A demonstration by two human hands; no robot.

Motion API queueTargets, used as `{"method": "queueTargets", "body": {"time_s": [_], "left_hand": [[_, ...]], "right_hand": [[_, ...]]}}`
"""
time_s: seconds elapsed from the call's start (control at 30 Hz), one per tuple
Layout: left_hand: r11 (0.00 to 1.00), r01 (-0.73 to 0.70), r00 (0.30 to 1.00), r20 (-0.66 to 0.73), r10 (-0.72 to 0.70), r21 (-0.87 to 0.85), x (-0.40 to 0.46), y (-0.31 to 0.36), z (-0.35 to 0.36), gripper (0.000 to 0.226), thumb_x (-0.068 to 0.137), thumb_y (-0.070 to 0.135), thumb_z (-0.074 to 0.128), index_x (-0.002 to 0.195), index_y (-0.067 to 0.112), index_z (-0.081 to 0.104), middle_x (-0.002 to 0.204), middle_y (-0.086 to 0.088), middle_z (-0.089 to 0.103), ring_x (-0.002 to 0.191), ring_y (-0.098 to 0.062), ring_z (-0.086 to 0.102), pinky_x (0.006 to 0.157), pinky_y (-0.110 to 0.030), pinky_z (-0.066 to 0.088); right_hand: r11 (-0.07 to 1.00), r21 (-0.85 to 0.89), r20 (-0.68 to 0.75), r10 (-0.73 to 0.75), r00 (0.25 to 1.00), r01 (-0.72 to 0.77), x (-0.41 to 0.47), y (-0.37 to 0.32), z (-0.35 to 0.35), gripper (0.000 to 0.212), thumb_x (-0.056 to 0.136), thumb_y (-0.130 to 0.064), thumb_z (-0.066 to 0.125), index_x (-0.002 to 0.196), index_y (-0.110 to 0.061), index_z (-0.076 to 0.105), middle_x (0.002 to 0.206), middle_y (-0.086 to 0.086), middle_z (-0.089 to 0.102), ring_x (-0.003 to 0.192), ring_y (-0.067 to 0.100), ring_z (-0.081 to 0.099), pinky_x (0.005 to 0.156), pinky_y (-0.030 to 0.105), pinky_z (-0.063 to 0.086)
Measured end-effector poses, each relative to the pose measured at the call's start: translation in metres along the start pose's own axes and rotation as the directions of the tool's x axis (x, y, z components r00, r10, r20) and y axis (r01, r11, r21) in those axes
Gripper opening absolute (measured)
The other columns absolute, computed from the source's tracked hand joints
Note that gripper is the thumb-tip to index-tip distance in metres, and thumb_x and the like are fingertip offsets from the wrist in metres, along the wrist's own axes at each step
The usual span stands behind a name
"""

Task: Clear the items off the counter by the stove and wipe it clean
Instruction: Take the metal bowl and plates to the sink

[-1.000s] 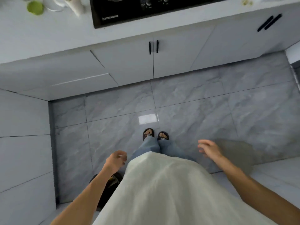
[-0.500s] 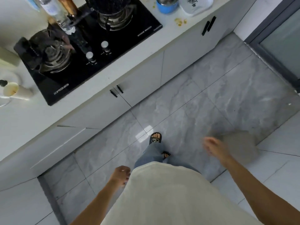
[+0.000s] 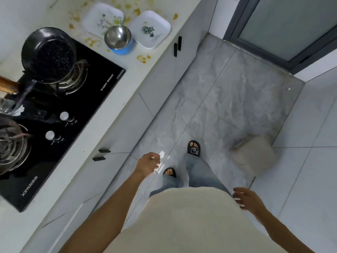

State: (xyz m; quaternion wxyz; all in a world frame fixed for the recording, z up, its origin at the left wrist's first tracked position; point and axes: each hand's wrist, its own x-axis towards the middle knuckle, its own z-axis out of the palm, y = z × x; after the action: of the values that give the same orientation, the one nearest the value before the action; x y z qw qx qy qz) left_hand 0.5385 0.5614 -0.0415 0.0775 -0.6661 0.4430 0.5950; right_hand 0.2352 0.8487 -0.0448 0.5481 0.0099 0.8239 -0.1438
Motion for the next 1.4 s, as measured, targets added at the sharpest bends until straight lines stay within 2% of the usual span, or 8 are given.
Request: {"method": "queueTargets", "body": {"time_s": [0.27, 0.47, 0.6, 0.73, 0.87, 1.1, 1.2, 1.4], "left_hand": [[0.999, 0.022, 1.000, -0.021, -0.021, 0.030, 0.043, 0.062, 0.014, 0.014, 0.106, 0.024, 0.059, 0.110, 0.015, 0.069, 0.102, -0.009, 0.076, 0.090, -0.026, 0.073, 0.086, -0.038, 0.057], [0.991, 0.127, 0.990, -0.068, -0.125, 0.030, 0.048, 0.066, 0.014, 0.014, 0.105, 0.017, 0.058, 0.105, 0.012, 0.070, 0.096, -0.012, 0.076, 0.082, -0.026, 0.070, 0.067, -0.029, 0.052], [0.979, 0.204, 0.975, -0.091, -0.203, -0.002, 0.048, 0.064, 0.012, 0.015, 0.106, 0.019, 0.058, 0.108, 0.013, 0.072, 0.093, -0.006, 0.076, 0.076, -0.018, 0.071, 0.055, -0.022, 0.054], [0.957, 0.281, 0.952, -0.100, -0.288, -0.073, 0.057, 0.070, 0.006, 0.014, 0.105, 0.019, 0.062, 0.106, 0.011, 0.073, 0.080, -0.001, 0.072, 0.062, -0.012, 0.065, 0.043, -0.016, 0.046], [0.939, 0.314, 0.943, -0.069, -0.325, -0.140, 0.077, 0.091, -0.006, 0.015, 0.103, 0.017, 0.061, 0.107, 0.010, 0.074, 0.074, -0.001, 0.068, 0.055, -0.011, 0.059, 0.048, -0.018, 0.040], [0.942, 0.226, 0.967, -0.059, -0.247, -0.249, 0.125, 0.166, -0.036, 0.017, 0.107, 0.011, 0.057, 0.115, 0.003, 0.070, 0.095, -0.012, 0.073, 0.067, -0.017, 0.068, 0.050, -0.021, 0.051], [0.926, 0.163, 0.975, -0.089, -0.205, -0.340, 0.140, 0.201, -0.047, 0.015, 0.105, 0.008, 0.060, 0.109, 0.001, 0.073, 0.095, -0.017, 0.074, 0.064, -0.019, 0.066, 0.047, -0.017, 0.049], [0.936, 0.078, 0.982, -0.136, -0.132, -0.345, 0.166, 0.262, -0.056, 0.020, 0.104, 0.015, 0.057, 0.092, 0.022, 0.071, 0.091, -0.008, 0.075, 0.075, -0.023, 0.067, 0.060, -0.024, 0.048]], "right_hand": [[0.999, -0.020, 0.013, -0.026, 1.000, 0.027, 0.053, -0.106, -0.066, 0.022, 0.100, -0.001, 0.055, 0.117, -0.005, 0.069, 0.088, 0.012, 0.072, 0.067, 0.025, 0.059, 0.057, 0.026, 0.042], [0.989, -0.017, 0.083, -0.143, 0.986, 0.145, 0.095, -0.226, -0.101, 0.033, 0.106, -0.010, 0.052, 0.136, 0.001, 0.060, 0.106, 0.013, 0.065, 0.081, 0.022, 0.060, 0.069, 0.031, 0.048], [0.979, -0.010, 0.126, -0.199, 0.972, 0.202, 0.112, -0.309, -0.102, 0.035, 0.107, -0.013, 0.050, 0.132, 0.010, 0.057, 0.095, 0.015, 0.065, 0.070, 0.019, 0.060, 0.056, 0.023, 0.049], [0.939, -0.062, 0.109, -0.330, 0.938, 0.338, 0.120, -0.387, -0.088, 0.023, 0.102, -0.013, 0.061, 0.123, -0.011, 0.070, 0.117, 0.014, 0.070, 0.094, 0.026, 0.068, 0.078, 0.032, 0.054], [0.907, -0.106, 0.170, -0.386, 0.907, 0.407, 0.121, -0.445, -0.076, 0.018, 0.102, -0.016, 0.062, 0.118, -0.017, 0.070, 0.113, 0.010, 0.072, 0.100, 0.026, 0.070, 0.074, 0.027, 0.055], [0.891, -0.200, 0.203, -0.369, 0.907, 0.408, 0.136, -0.489, -0.073, 0.018, 0.105, -0.017, 0.058, 0.121, -0.015, 0.066, 0.115, 0.011, 0.070, 0.100, 0.029, 0.068, 0.090, 0.042, 0.053], [0.889, -0.266, 0.184, -0.333, 0.925, 0.373, 0.145, -0.496, -0.081, 0.024, 0.105, -0.016, 0.058, 0.127, -0.011, 0.065, 0.117, 0.015, 0.071, 0.097, 0.029, 0.068, 0.085, 0.038, 0.051], [0.867, -0.375, 0.183, -0.279, 0.943, 0.329, 0.169, -0.520, -0.103, 0.026, 0.105, -0.015, 0.058, 0.129, -0.009, 0.065, 0.111, 0.012, 0.072, 0.088, 0.024, 0.068, 0.070, 0.028, 0.052]]}}
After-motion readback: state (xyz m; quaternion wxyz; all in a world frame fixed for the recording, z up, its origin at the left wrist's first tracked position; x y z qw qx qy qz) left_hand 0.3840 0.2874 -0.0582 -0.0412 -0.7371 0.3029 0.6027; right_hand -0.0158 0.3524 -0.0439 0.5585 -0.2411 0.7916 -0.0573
